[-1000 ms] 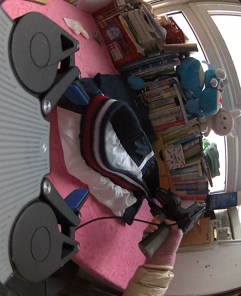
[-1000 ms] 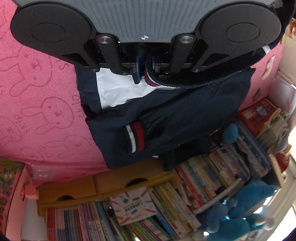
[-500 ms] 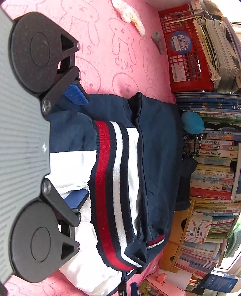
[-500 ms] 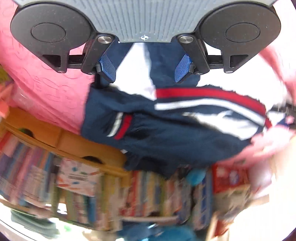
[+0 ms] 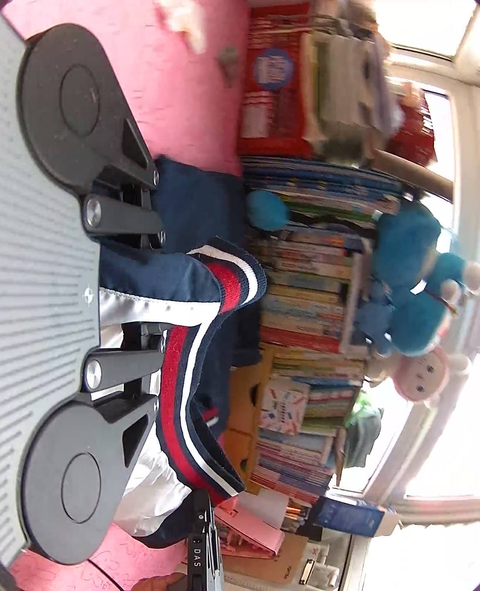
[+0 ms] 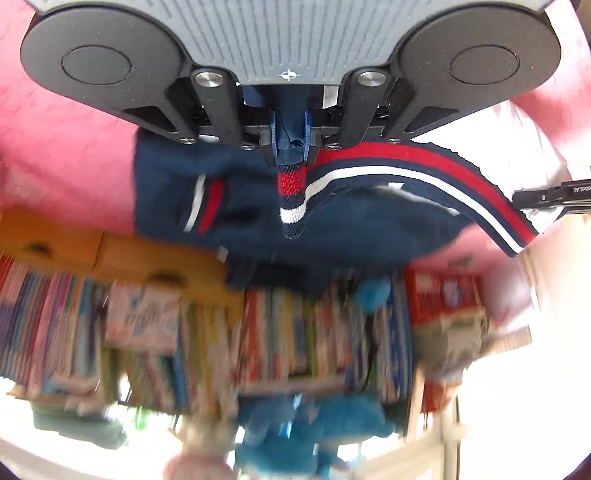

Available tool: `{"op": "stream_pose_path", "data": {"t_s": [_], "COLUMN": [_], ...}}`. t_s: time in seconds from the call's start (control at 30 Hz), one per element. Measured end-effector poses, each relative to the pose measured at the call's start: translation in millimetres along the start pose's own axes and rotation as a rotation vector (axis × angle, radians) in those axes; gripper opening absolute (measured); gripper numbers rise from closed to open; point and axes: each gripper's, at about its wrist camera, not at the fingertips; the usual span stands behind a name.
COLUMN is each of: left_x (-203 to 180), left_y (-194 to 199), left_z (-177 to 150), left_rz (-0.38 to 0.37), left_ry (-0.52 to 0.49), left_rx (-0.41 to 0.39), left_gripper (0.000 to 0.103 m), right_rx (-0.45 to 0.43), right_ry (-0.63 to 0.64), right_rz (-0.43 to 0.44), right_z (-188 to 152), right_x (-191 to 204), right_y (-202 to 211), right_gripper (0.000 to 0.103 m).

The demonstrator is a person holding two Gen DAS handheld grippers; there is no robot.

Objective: Fold clothes
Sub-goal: 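Grasp the striped hem with both grippers and fold it toward the collar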

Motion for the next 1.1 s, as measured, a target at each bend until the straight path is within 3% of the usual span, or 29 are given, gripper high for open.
{"op": "stream_pose_path", "data": {"t_s": [0.13, 0.23, 0.33, 0.47, 0.57, 0.7, 0.77, 0.87, 0.9, 0.97, 1.0, 1.03, 1.1], "left_x": [-13, -14, -11, 1, 9, 11, 7, 4, 5, 9, 11, 13, 13], "left_y": [-75, -150, -210, -252, -268, -283, -286, -272, -262, -229, -212, -197, -164], "left_z": [48, 50, 34, 7, -14, -32, -31, -15, -8, 6, 12, 16, 19], "left_rz": [0.030, 0.084, 0.123, 0.143, 0.156, 0.192, 0.223, 0.260, 0.261, 0.255, 0.258, 0.267, 0.259], "left_ry": [-0.164, -0.240, -0.294, -0.309, -0.318, -0.349, -0.371, -0.369, -0.364, -0.379, -0.394, -0.420, -0.489], "left_rx": [-0.099, -0.044, 0.027, 0.101, 0.147, 0.218, 0.245, 0.246, 0.230, 0.171, 0.143, 0.118, 0.077], "left_gripper": [0.028, 0.028, 0.029, 0.029, 0.039, 0.065, 0.072, 0.072, 0.072, 0.072, 0.074, 0.074, 0.074], "right_rx": [-0.156, -0.187, -0.148, -0.035, 0.024, 0.046, 0.051, 0.116, 0.092, 0.015, -0.035, -0.086, -0.119], "right_ry": [0.036, 0.025, 0.028, 0.019, 0.009, -0.018, -0.041, 0.010, 0.024, 0.057, 0.092, 0.129, 0.257], "right_rz": [-0.088, -0.154, -0.214, -0.257, -0.276, -0.292, -0.296, -0.335, -0.345, -0.344, -0.316, -0.286, -0.276], "right_z": [54, 82, 87, 67, 48, 29, 24, 19, 21, 29, 33, 37, 38], "right_x": [-14, -33, -49, -65, -72, -78, -79, -74, -70, -61, -56, -50, -35], "right_y": [-9, -58, -122, -197, -231, -251, -256, -268, -259, -232, -212, -192, -160], "right_gripper": [0.015, 0.015, 0.015, 0.015, 0.015, 0.016, 0.017, 0.028, 0.029, 0.040, 0.059, 0.071, 0.072]}}
Point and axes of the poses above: each gripper's, at about its wrist camera, not at the fingertips, and y roughly against the way its jaws point, x to its left, z to its top, and after that the axes turned 8 degrees about -x, right-handed
